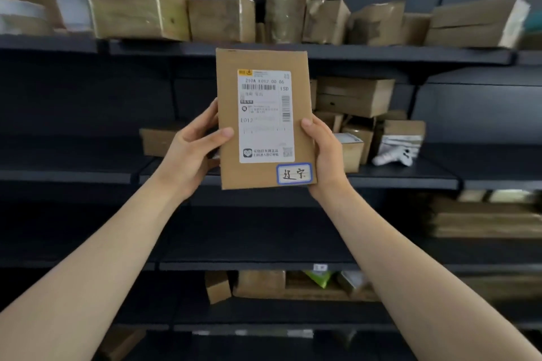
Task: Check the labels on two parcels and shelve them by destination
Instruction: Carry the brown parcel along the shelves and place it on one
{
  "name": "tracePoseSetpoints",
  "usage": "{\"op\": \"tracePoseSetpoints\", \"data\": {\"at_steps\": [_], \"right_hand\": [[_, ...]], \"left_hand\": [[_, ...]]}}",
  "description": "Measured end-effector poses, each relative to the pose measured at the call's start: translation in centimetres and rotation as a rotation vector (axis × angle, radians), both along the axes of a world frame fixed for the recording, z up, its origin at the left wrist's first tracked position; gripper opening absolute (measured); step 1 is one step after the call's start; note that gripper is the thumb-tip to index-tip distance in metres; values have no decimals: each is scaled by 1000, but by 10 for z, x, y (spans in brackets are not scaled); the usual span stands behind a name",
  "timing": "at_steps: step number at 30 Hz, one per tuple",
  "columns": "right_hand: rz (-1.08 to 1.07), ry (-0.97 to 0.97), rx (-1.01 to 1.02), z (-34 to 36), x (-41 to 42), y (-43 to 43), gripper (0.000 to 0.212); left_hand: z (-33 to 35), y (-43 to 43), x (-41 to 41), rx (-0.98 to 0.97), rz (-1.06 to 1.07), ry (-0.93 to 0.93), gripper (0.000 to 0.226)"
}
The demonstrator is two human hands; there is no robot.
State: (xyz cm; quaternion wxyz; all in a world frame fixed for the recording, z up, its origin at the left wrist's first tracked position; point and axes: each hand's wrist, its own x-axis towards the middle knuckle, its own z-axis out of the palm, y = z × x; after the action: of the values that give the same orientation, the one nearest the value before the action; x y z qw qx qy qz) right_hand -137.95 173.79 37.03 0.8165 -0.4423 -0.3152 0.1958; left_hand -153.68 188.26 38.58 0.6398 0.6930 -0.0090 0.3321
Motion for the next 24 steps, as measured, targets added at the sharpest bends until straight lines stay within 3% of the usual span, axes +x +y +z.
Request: {"op": "tracePoseSetpoints", "data": {"at_steps": [7,19,24], "right_hand": [[-147,91,-69,-55,-16,-52,53],[-214,335,-332,-205,-25,-73,60],[-163,440,-404,-256,-32,-78,39]], "left_hand": [[-57,-29,9,-149,-123,67,66],[-208,-45,10,-387,-106,342,76],[-260,-55,-2,-514,-52,451,97]]}}
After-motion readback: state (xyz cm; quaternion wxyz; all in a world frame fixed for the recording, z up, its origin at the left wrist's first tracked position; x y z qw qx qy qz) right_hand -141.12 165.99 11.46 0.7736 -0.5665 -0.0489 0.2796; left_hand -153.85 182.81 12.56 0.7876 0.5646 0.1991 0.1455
